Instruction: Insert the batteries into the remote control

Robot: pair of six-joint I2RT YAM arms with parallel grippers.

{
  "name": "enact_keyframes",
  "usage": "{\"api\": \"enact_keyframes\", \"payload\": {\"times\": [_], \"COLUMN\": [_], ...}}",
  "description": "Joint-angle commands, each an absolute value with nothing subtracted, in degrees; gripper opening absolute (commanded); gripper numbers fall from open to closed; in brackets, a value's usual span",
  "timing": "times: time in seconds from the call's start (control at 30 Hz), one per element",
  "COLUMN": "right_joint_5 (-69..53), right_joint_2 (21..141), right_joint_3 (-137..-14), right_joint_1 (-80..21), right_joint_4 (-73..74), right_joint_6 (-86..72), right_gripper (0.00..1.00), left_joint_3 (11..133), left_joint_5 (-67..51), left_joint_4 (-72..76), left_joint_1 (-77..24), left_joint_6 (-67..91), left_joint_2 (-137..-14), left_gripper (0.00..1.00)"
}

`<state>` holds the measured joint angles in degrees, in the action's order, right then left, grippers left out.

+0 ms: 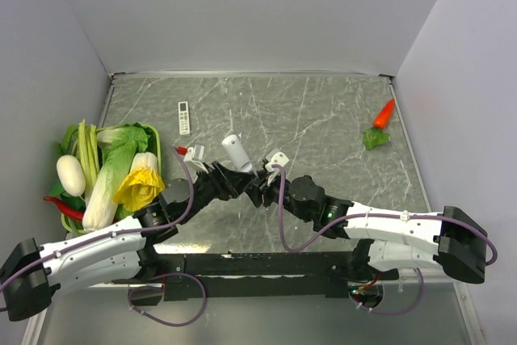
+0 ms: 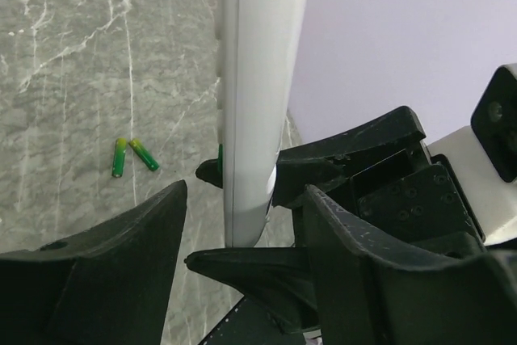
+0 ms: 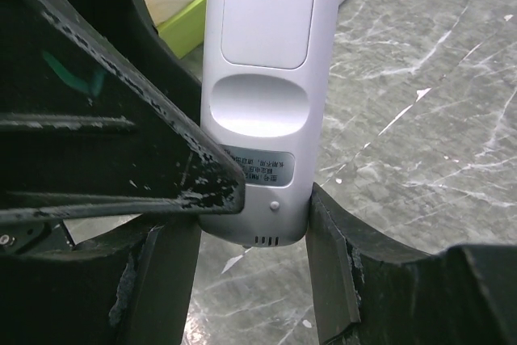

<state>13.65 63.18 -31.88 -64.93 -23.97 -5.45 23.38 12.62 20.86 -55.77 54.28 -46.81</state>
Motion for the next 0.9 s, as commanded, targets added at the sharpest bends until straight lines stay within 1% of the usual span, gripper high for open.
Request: {"api": "enact_keyframes", "payload": {"times": [0.0, 0.03, 0.13, 0.17, 0.23, 0.27, 0.33, 0.37, 0.4, 0.43, 0.47, 0.5, 0.53, 0.57, 0.63, 0.67, 0.73, 0.77, 0.83, 0.87], "right_joint_5": [15.21, 15.21, 15.56, 15.82, 16.17, 16.87, 17.4, 17.49, 17.14, 16.62, 16.09, 15.13, 14.77, 14.33, 12.23, 11.96, 11.95, 12.21, 11.87, 11.43], "right_joint_2": [61.7, 61.79, 61.96, 61.96, 61.88, 61.96, 61.79, 61.7, 61.7, 61.61, 61.52, 61.0, 60.74, 60.3, 58.19, 57.14, 53.8, 52.66, 49.05, 47.82], "right_joint_3": [-33.75, -33.75, -33.49, -33.4, -33.22, -33.22, -33.13, -33.13, -33.13, -33.05, -32.96, -32.78, -32.44, -32.26, -31.56, -31.47, -31.03, -30.94, -30.85, -30.68], "right_joint_1": [-65.48, -65.65, -65.74, -65.74, -65.92, -66.0, -66.01, -66.01, -66.01, -66.01, -66.01, -66.01, -66.09, -66.09, -66.01, -66.09, -66.01, -65.83, -65.92, -65.83], "right_joint_4": [-27.77, -27.77, -28.03, -28.21, -28.47, -28.48, -28.48, -28.3, -28.13, -27.95, -27.86, -27.86, -27.69, -27.51, -26.28, -25.58, -22.69, -21.81, -18.99, -18.46], "right_joint_6": [-6.94, -7.03, -7.47, -7.56, -8.08, -8.17, -8.79, -8.96, -9.05, -9.23, -9.23, -8.88, -8.62, -8.27, -6.69, -5.2, -3.87, -3.08, -0.53, 2.87], "right_gripper": [0.0, 0.0, 0.0, 0.0, 0.0, 0.0, 0.0, 0.0, 0.0, 0.05, 0.17, 0.23, 0.29, 0.43, 0.54, 0.64, 0.72, 0.8, 0.87, 0.89], "left_joint_3": [23.47, 23.55, 23.2, 23.12, 22.76, 22.68, 22.41, 22.33, 22.24, 22.24, 22.32, 22.5, 22.59, 22.67, 22.76, 22.76, 22.94, 23.03, 23.64, 24.25], "left_joint_5": [15.03, 15.38, 15.47, 15.38, 15.38, 15.21, 15.12, 15.2, 15.21, 15.12, 15.12, 15.38, 15.64, 15.91, 16.78, 17.14, 17.75, 17.58, 15.57, 14.43], "left_joint_4": [29.09, 29.27, 30.85, 31.46, 32.25, 32.52, 33.22, 33.48, 33.57, 33.49, 33.23, 32.7, 32.09, 30.6, 28.66, 26.83, 24.45, 23.48, 20.66, 19.87], "left_joint_1": [-57.04, -57.39, -57.74, -57.74, -57.92, -58.01, -58.27, -58.18, -58.18, -58.27, -58.18, -58.18, -58.18, -58.18, -58.18, -58.18, -58.01, -58.01, -57.75, -57.57], "left_joint_6": [53.35, 53.09, 52.74, 52.56, 52.38, 52.3, 52.12, 52.03, 51.86, 51.59, 51.33, 51.07, 50.46, 50.01, 48.7, 48.26, 46.94, 46.24, 44.04, 43.25], "left_joint_2": [-48.51, -48.95, -49.48, -49.66, -50.01, -50.27, -50.54, -50.71, -50.71, -50.63, -50.54, -50.19, -49.66, -49.31, -47.74, -47.12, -45.45, -45.0, -43.86, -43.86], "left_gripper": [0.61, 0.59, 0.49, 0.44, 0.39, 0.34, 0.29, 0.22, 0.18, 0.13, 0.04, 0.01, 0.01, 0.01, 0.01, 0.01, 0.01, 0.01, 0.01, 0.01]}}
